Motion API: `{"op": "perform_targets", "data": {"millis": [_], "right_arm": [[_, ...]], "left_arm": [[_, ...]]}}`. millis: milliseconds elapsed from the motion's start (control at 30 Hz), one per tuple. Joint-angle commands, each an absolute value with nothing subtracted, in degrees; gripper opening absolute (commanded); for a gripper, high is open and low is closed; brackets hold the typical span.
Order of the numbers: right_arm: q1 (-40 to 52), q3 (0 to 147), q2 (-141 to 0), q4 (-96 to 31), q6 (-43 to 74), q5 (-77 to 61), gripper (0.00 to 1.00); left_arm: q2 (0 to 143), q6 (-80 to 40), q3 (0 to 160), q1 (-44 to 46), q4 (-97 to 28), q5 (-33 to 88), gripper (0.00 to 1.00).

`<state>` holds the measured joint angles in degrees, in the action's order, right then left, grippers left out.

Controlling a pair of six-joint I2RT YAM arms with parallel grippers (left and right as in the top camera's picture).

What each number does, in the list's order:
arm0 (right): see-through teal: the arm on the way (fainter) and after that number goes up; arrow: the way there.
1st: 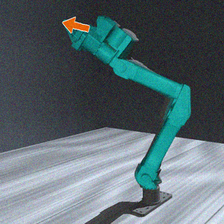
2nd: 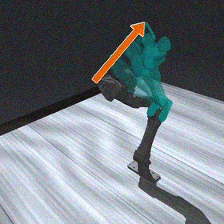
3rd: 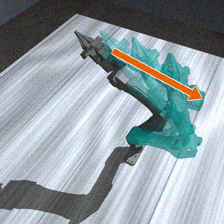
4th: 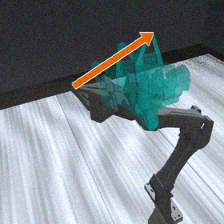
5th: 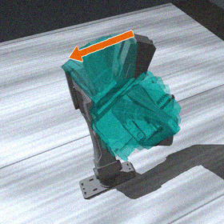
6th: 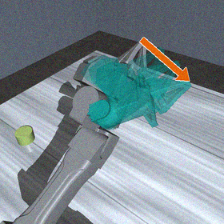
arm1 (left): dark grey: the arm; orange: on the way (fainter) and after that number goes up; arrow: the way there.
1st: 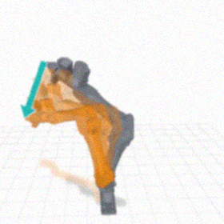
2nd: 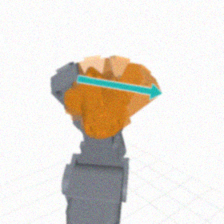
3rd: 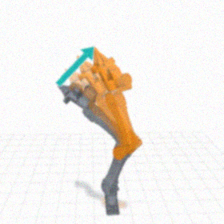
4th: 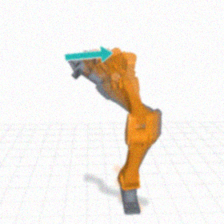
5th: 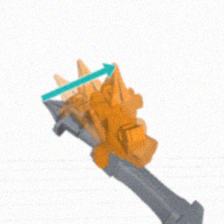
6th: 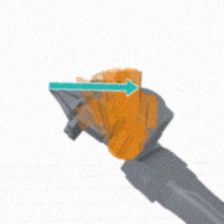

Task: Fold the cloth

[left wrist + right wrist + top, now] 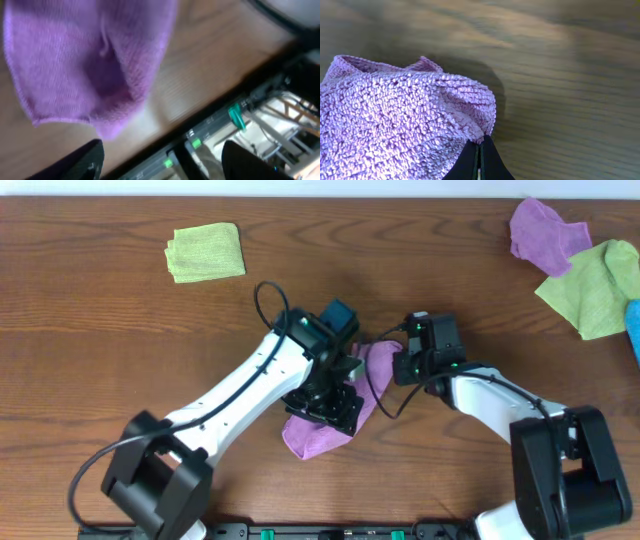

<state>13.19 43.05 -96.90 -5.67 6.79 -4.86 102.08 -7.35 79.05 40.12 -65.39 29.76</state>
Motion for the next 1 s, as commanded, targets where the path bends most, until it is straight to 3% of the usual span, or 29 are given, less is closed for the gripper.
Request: {"op": "perform_targets", "data": {"millis": [0,267,567,600,667,733,800,967], "right_arm": [[9.47,45.15,-97.41,-4.64,8.23,-4.51,0.01],[8.49,47.27,-97.41,3.86,10.7,-0.01,0.01],[9.04,48.18,-97.41,3.03,10.59,-2.17,0.02],[8.91,48.18,-97.41,2.72,10.59,-1.41,0.11],[8.8,48.18,-97.38,1.96,10.13,0.21,0.54],[8.69,48.25,-97.32,0.95,9.78,-0.38,0.62],[8.69,48.58,-96.9,-1.39,9.28,-1.87,0.77],[7.99,50.85,-94.61,-7.6,6.72,-2.2,0.79]], "left_arm": [[105.23,-10.41,74.78,39.05,-59.61,33.28,0.78],[110.28,-12.93,73.28,38.65,-50.33,35.73,0.83],[113.75,-20.29,73.28,38.7,-38.46,35.73,0.86],[114.19,-21.06,73.28,38.83,-37.34,35.94,0.86],[115.37,-22.48,73.28,39.27,-35.83,36.27,0.86],[116.29,-23.18,73.28,39.7,-35.44,36.03,0.86],[117.27,-23.33,73.28,39.94,-35.53,34.79,0.86],[117.54,-20.8,73.28,39.35,-36.01,30.52,0.8]]}}
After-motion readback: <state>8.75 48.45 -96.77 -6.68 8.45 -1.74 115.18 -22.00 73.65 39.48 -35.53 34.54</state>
